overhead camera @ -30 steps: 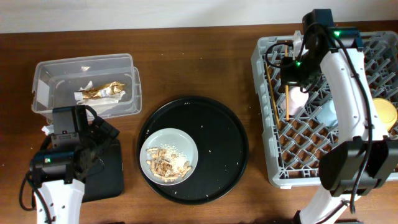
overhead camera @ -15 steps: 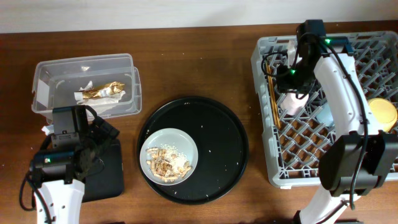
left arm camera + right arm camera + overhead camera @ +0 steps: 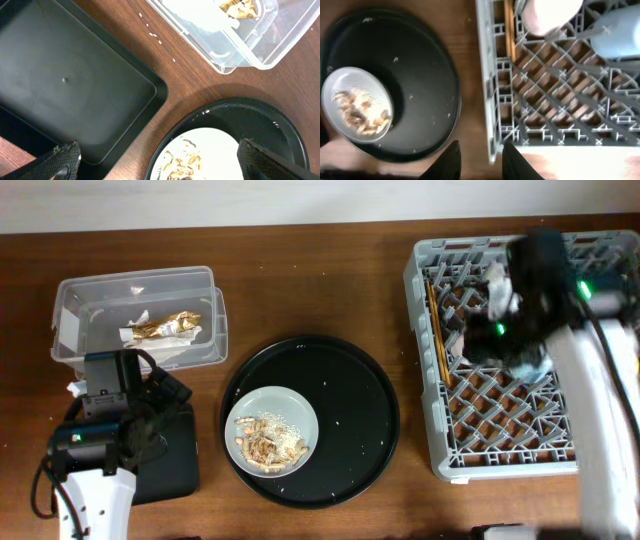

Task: Sort waste into correct bins and load items into the dishwasher rack

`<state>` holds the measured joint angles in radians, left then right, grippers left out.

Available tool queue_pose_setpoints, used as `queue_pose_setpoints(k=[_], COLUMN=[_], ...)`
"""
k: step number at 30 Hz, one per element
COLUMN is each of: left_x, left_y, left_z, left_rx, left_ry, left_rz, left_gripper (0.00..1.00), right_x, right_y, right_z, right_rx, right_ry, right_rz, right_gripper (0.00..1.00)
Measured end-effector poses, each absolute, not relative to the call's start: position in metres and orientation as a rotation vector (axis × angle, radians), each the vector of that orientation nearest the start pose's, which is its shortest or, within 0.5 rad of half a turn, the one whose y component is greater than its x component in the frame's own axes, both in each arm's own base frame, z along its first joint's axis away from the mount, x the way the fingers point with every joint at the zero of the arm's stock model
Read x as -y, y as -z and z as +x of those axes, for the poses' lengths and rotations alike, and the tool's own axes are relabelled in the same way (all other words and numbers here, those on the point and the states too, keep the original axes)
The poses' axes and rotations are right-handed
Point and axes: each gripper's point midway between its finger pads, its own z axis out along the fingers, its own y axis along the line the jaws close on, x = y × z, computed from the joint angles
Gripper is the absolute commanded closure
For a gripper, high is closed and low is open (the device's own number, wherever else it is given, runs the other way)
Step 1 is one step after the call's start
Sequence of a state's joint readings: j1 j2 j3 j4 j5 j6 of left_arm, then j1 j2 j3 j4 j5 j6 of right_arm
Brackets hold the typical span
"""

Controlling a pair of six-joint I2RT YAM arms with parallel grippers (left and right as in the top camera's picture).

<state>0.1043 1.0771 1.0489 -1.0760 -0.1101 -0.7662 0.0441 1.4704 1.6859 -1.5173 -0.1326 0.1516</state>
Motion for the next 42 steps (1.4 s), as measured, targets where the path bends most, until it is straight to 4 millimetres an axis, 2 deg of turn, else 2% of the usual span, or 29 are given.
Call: queue_pose_setpoints(k=[2,3,4,7,10,12,16,20,23,31,33,35,42], left_x=[-0.045,-0.045,-0.045,-0.045,-0.045,-0.046,-0.046,-0.045,-0.045,-0.045,-0.046,-0.046,-0.045], left_y=[-0.181,-0.181,-0.181,-0.181,-0.180,-0.180,-0.181,-0.181,-0.181,-0.181,-0.181,-0.181,-0.181], left_z=[0.249,0.249,0.249,0.248,0.248,0.248,0.248,0.248,0.248,0.248,0.249,0.248,0.248], left_rx=[-2.399,-2.400,-2.400,-2.399,-2.400,-2.400,-2.399,-2.399,-2.399,-2.399,-2.399,-2.399,-2.399], left_ry=[0.067,0.067,0.067,0.064,0.064,0.063,0.064,0.064,0.064,0.064,0.064,0.064,0.064], left_rz=[-1.154,-1.155,-1.155,-1.155,-1.156,-1.155,-1.155,-1.155,-1.155,-1.155,-1.155,-1.155,-1.155], left_gripper=[0.01,0.01,0.01,0.01,0.01,0.01,0.01,0.00,0.01,0.01,0.01,0.01,0.01], right_x=[-0.037,-0.036,-0.032,-0.021,-0.015,-0.013,-0.013,-0.007,0.007,0.084,0.098,0.106,0.112], right_y=[-0.263,-0.265,-0.264,-0.248,-0.230,-0.226,-0.242,-0.242,-0.236,-0.221,-0.217,-0.210,-0.176], right_z=[0.256,0.245,0.228,0.195,0.181,0.178,0.197,0.206,0.210,0.208,0.206,0.206,0.217], right_rx=[-2.815,-2.795,-2.763,-2.697,-2.638,-2.582,-2.451,-2.436,-2.449,-2.409,-2.406,-2.426,-2.576], right_ry=[-0.223,-0.219,-0.198,-0.151,-0.137,-0.147,-0.173,-0.150,-0.106,0.127,0.166,0.189,0.209], right_rz=[0.116,0.129,0.145,0.218,0.266,0.311,0.348,0.386,0.472,0.871,0.939,0.985,1.033], right_gripper=[0.62,0.29,0.02,0.02,0.02,0.02,0.02,0.02,0.02,0.02,0.02,0.02,0.02])
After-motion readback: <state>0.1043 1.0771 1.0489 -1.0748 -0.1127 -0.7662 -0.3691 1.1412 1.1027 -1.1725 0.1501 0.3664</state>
